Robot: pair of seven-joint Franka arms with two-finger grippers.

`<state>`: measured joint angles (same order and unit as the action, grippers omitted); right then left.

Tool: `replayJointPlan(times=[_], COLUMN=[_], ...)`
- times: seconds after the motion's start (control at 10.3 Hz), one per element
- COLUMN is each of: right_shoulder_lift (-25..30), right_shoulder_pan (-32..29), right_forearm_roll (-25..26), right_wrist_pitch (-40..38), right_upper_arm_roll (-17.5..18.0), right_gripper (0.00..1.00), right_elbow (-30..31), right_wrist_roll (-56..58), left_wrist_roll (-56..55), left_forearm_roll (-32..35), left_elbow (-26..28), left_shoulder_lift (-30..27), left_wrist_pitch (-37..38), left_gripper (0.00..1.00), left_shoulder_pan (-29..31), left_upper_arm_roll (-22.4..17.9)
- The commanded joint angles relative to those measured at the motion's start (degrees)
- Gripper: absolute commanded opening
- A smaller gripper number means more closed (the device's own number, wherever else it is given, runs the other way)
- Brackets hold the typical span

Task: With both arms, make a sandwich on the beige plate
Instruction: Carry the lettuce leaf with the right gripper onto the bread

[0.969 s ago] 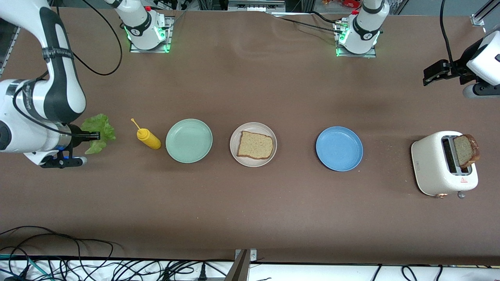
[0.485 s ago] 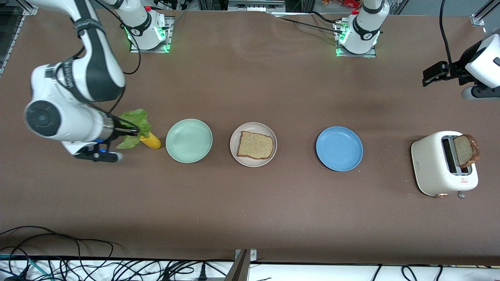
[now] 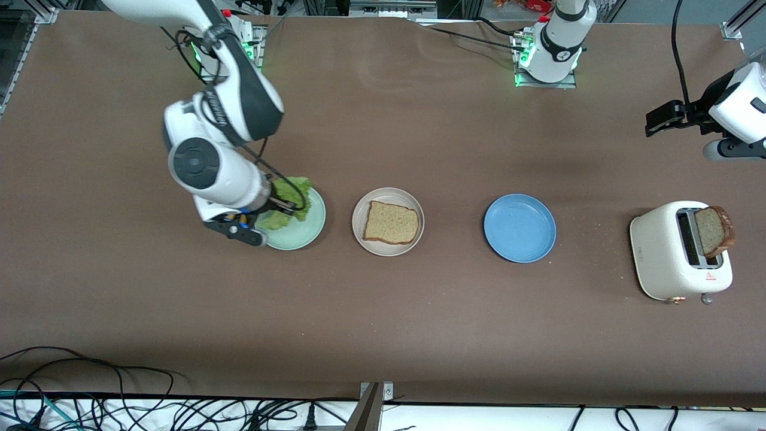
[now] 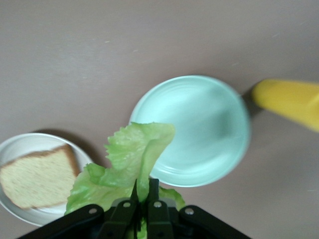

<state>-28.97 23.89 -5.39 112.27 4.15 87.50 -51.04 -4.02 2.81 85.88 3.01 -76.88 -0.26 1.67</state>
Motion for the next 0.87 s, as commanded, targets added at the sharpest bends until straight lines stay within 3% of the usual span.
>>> replayJointPlan(times=[0.0,0.39,0.68,0.78], right_shoulder_lift=[-5.55,-13.02,-14.80,-15.49], right_shoulder_pan=[3.43,9.05,11.70,11.79], right_forearm_roll=[-4.01,-5.60,-5.69,-5.60], right_wrist_pitch=[9.31,28.13,29.50,29.50], right_upper_arm_roll=[-0.37,0.59,0.86,0.86], right_gripper=[0.00,0.00,0.03,0.22], right_elbow=[-2.60,-2.77,-2.60,-2.68], right_wrist_roll=[-9.04,-21.71,-26.74,-27.00], left_wrist_roll=[1.21,1.21,1.12,1.12], left_forearm_roll=[-1.31,-4.63,-5.09,-5.09], left_elbow=[-0.80,-2.65,-2.74,-2.74], left_shoulder_lift=[-0.29,0.94,1.56,1.56], left_wrist_pitch=[-0.20,-1.07,-1.69,-2.83], left_gripper=[1.00,1.00,1.00,1.00], left_shoulder_pan=[0.44,0.52,0.61,1.05], left_upper_arm_roll=[0.00,-0.09,-0.09,-0.09])
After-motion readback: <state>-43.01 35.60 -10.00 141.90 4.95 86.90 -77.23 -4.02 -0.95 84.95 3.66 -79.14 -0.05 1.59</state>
